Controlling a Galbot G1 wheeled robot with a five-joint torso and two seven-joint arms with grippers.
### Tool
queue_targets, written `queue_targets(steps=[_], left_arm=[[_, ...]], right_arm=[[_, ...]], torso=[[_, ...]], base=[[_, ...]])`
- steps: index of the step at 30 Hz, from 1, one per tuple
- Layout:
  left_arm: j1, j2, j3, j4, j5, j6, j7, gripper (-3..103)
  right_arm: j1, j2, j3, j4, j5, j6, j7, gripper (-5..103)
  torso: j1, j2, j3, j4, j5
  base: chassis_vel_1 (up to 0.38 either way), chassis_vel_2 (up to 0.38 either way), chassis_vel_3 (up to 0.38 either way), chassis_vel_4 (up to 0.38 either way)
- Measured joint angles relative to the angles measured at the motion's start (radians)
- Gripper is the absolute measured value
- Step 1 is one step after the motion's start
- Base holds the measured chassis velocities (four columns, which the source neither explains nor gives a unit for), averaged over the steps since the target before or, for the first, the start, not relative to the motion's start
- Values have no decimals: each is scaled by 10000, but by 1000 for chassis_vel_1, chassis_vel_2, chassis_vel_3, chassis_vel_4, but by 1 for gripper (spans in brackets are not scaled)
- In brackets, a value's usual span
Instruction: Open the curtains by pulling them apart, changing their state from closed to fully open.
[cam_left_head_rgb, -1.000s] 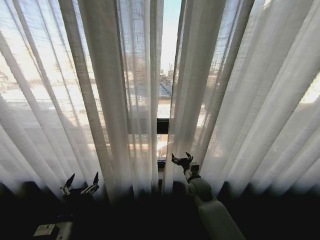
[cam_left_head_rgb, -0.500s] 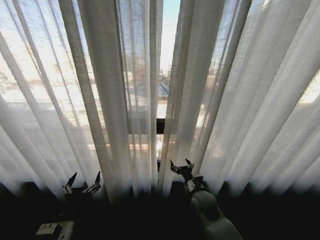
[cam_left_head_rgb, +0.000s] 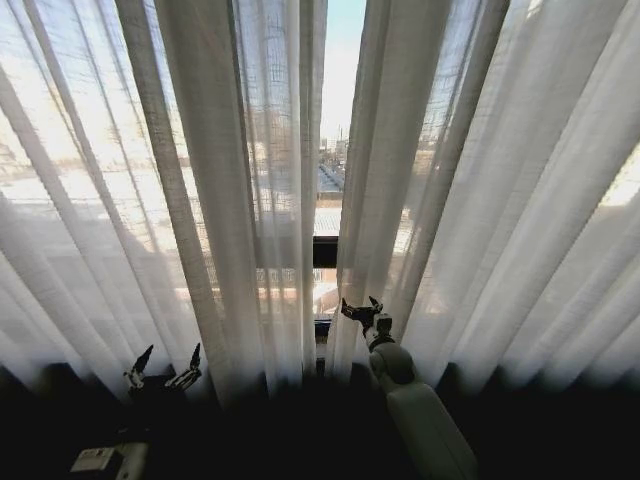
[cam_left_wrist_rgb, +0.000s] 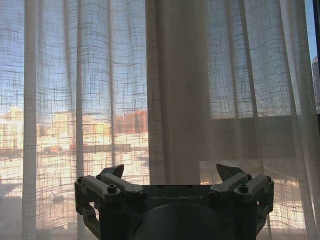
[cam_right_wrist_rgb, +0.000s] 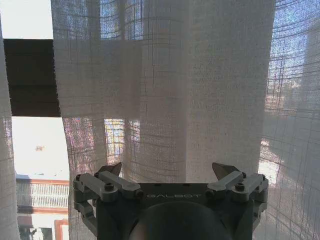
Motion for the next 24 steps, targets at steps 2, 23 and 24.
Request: queue_targets(steps=[2,23,24], left_arm=[[22,-11,-14,-17,2,0,0,100],[69,-31,-4,-54,-46,-62,-16,100],[81,-32,-4,-49,-47,-98,-17,100]], right_arm=[[159,-21,68,-139,-1,10,-6,95],[204,9,205,-105,5,226,70,18],[200,4,207,-90,8,226,76,18]], torso=[[0,0,0,-1,-1],[0,0,-1,-1,0],[0,0,-1,-1,-1]], base=[[0,0,0,0],[0,0,0,0],[0,0,0,0]])
